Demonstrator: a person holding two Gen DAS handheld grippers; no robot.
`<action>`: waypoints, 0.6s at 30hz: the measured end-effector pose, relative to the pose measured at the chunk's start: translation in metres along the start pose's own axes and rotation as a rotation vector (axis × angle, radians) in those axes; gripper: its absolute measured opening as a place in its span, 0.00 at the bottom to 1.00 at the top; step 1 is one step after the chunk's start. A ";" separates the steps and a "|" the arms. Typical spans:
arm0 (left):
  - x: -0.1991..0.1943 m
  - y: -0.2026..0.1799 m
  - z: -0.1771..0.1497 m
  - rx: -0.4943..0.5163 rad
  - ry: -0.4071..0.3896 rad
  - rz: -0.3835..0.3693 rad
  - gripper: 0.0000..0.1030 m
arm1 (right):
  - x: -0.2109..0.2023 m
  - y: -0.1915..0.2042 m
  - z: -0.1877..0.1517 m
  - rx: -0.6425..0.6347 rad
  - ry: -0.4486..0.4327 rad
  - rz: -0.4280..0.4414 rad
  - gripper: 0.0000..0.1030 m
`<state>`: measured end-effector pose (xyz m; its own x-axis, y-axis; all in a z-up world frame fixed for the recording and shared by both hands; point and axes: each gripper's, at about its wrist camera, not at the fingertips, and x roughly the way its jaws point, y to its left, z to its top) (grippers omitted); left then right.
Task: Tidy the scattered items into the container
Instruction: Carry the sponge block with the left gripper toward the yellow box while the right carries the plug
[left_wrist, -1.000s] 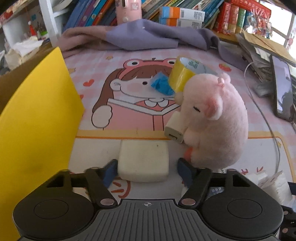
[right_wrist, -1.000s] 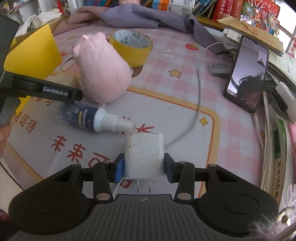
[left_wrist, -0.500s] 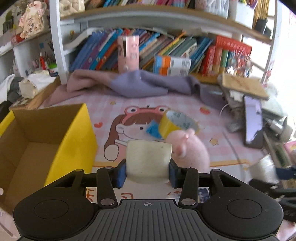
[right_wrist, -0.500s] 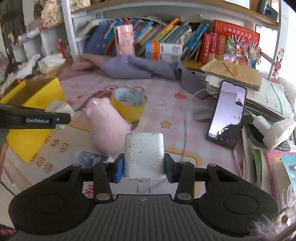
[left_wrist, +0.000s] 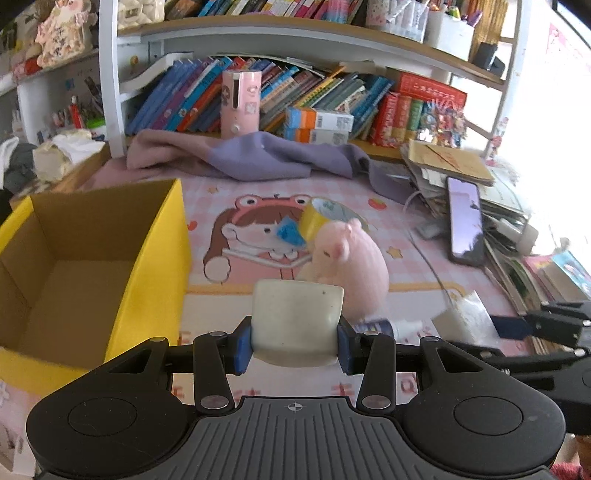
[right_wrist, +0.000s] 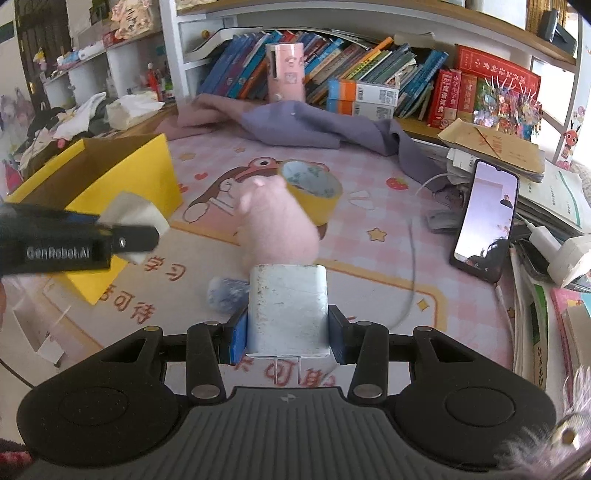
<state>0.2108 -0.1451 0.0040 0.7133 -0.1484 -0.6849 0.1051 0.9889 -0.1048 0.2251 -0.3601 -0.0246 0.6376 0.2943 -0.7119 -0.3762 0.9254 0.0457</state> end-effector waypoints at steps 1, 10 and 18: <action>-0.005 0.004 -0.004 0.004 -0.004 -0.012 0.41 | -0.003 0.007 -0.001 -0.002 -0.005 -0.005 0.40; -0.051 0.048 -0.038 0.014 -0.033 -0.073 0.41 | -0.026 0.074 -0.013 0.003 -0.032 -0.056 0.40; -0.098 0.092 -0.070 0.033 -0.032 -0.104 0.41 | -0.050 0.144 -0.039 0.026 -0.037 -0.093 0.40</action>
<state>0.1020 -0.0401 0.0116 0.7193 -0.2508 -0.6478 0.2019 0.9678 -0.1505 0.1133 -0.2511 -0.0098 0.6937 0.2147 -0.6875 -0.2967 0.9550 -0.0012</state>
